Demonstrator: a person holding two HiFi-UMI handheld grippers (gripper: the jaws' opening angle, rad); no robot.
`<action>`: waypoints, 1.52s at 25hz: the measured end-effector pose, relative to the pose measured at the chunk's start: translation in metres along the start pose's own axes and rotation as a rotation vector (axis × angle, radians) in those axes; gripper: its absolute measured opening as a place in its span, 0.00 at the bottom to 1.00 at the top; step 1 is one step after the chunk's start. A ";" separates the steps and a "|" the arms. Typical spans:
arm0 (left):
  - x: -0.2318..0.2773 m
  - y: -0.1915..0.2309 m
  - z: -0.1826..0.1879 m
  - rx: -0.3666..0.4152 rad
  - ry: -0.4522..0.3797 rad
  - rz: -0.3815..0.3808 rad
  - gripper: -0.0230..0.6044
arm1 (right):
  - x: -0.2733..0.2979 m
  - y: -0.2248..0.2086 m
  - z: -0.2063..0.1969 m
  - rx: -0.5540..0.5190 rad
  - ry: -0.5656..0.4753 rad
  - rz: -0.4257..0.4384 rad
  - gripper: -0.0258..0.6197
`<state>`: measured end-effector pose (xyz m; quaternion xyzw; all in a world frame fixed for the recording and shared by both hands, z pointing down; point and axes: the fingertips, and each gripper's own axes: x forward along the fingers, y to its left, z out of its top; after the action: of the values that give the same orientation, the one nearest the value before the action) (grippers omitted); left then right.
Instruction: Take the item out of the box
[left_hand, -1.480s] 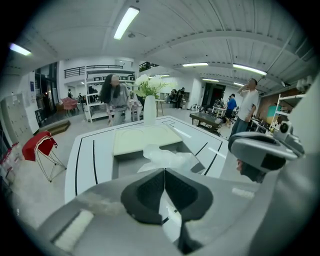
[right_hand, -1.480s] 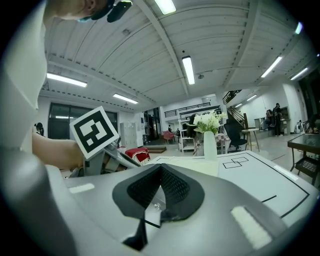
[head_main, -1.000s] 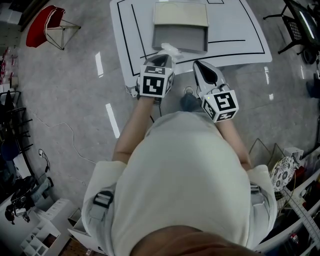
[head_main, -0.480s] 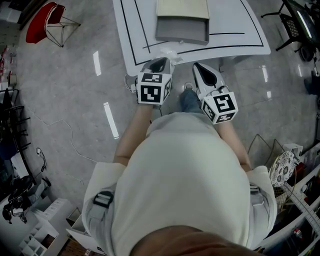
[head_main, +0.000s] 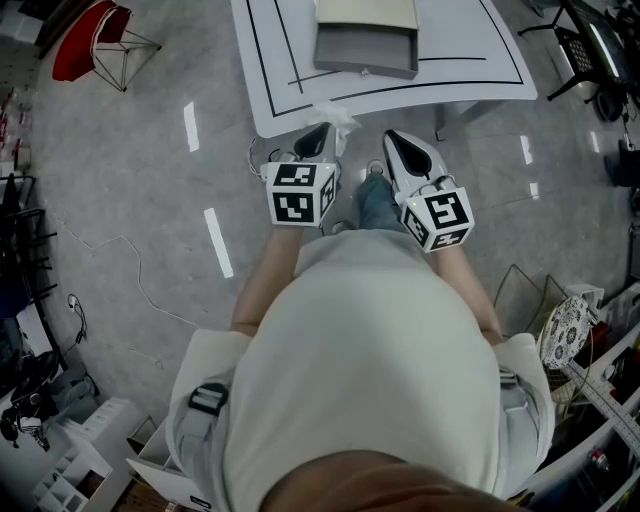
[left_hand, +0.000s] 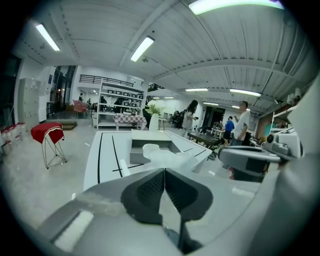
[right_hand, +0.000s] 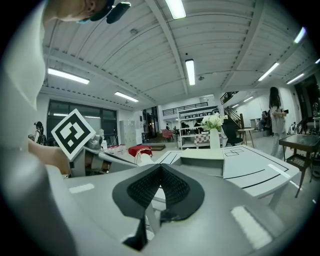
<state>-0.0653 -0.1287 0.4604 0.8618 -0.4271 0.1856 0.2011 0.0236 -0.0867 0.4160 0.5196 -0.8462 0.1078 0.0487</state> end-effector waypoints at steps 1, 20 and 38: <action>-0.004 -0.001 -0.002 -0.004 -0.006 0.000 0.05 | -0.002 0.003 -0.001 -0.001 0.000 0.001 0.04; -0.060 -0.011 -0.027 -0.029 -0.060 0.030 0.05 | -0.033 0.039 -0.018 0.006 0.003 0.024 0.04; -0.061 -0.009 -0.021 -0.040 -0.081 0.016 0.05 | -0.035 0.042 -0.014 -0.024 -0.003 0.001 0.04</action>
<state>-0.0958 -0.0727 0.4460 0.8608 -0.4456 0.1434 0.1994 0.0012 -0.0348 0.4176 0.5185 -0.8479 0.0969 0.0535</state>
